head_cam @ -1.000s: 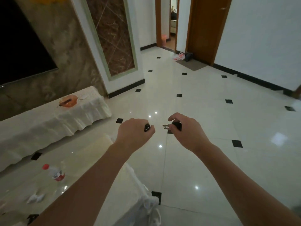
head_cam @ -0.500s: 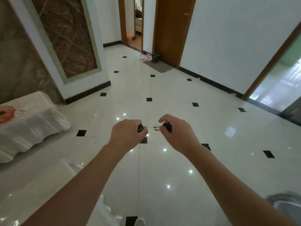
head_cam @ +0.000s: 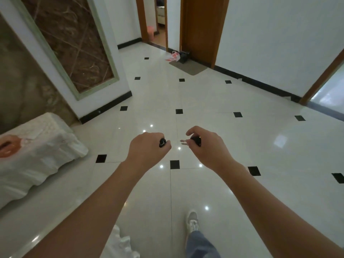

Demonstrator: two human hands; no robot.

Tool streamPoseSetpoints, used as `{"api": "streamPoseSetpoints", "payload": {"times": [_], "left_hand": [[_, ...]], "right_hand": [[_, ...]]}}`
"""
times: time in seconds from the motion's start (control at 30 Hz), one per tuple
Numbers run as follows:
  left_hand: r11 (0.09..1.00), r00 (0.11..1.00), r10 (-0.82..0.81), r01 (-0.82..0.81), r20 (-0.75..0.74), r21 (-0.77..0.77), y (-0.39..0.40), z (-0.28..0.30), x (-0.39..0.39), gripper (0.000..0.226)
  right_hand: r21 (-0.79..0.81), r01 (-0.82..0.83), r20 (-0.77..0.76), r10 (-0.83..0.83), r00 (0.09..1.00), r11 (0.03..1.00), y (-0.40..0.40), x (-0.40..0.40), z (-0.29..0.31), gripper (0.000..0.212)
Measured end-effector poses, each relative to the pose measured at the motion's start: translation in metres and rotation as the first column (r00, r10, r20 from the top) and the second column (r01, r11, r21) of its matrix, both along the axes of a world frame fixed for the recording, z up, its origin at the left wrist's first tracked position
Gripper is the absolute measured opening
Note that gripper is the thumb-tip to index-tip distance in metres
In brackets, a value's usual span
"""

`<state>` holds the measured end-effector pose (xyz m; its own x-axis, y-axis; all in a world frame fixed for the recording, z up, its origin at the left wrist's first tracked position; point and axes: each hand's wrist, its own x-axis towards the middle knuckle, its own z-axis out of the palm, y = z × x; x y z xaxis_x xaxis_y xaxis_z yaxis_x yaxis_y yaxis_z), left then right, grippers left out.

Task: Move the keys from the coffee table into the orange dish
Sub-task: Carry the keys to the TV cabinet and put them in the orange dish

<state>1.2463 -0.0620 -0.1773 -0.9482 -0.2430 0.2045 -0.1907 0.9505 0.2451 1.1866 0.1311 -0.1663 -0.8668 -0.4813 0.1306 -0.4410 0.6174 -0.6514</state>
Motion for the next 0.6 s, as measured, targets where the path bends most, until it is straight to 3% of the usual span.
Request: {"api": "streamPoseSetpoints", "payload": {"times": [0.33, 0.6], "left_hand": [[0.975, 0.978, 0.201, -0.195, 0.054, -0.105, -0.079, 0.01, -0.092, 0.036], [0.899, 0.903, 0.428, -0.42, 0.046, -0.125, -0.157, 0.017, -0.101, 0.031]], "right_hand": [[-0.024, -0.253, 0.018, 0.253, 0.967, 0.967, -0.105, -0.142, -0.007, 0.018], [-0.011, -0.484, -0.019, 0.484, 0.875, 0.875, -0.21, -0.181, 0.001, 0.019]]}}
